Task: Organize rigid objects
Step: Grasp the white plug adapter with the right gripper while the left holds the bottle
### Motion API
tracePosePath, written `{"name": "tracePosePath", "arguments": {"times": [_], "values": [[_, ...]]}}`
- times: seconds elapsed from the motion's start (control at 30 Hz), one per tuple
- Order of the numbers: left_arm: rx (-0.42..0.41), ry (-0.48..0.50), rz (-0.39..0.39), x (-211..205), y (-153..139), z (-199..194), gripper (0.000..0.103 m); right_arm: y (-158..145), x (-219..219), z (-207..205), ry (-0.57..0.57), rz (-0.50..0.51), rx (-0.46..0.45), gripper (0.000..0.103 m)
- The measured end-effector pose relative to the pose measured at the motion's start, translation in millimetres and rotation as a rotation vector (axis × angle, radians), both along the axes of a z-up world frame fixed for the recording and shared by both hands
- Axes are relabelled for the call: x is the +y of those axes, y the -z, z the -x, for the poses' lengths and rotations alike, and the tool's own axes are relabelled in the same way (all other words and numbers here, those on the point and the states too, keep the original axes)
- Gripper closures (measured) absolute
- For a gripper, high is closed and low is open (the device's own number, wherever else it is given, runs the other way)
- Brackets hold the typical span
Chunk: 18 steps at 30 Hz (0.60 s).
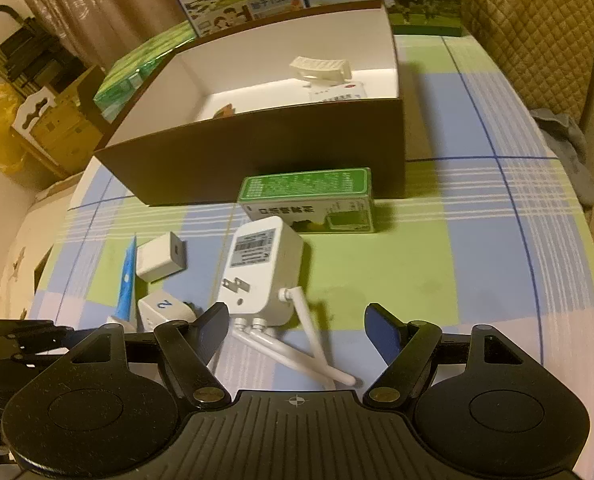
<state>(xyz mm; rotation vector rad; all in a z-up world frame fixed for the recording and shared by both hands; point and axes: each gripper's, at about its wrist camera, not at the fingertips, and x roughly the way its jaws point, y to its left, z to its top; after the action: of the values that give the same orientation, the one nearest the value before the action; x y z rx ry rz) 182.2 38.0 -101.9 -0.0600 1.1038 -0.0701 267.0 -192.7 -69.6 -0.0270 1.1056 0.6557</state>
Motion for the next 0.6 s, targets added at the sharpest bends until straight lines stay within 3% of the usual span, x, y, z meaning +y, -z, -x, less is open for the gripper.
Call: {"name": "tracePosePath", "arguments": {"times": [0.3, 0.6], "values": [[-0.018, -0.059, 0.0, 18, -10, 2, 0.081, 1, 27, 7, -0.1, -0.029, 0.003, 0.03], [-0.026, -0.115, 0.009, 38, -12, 4, 0.08, 10, 69, 24, -0.296, -0.079, -0.009, 0.031]]}}
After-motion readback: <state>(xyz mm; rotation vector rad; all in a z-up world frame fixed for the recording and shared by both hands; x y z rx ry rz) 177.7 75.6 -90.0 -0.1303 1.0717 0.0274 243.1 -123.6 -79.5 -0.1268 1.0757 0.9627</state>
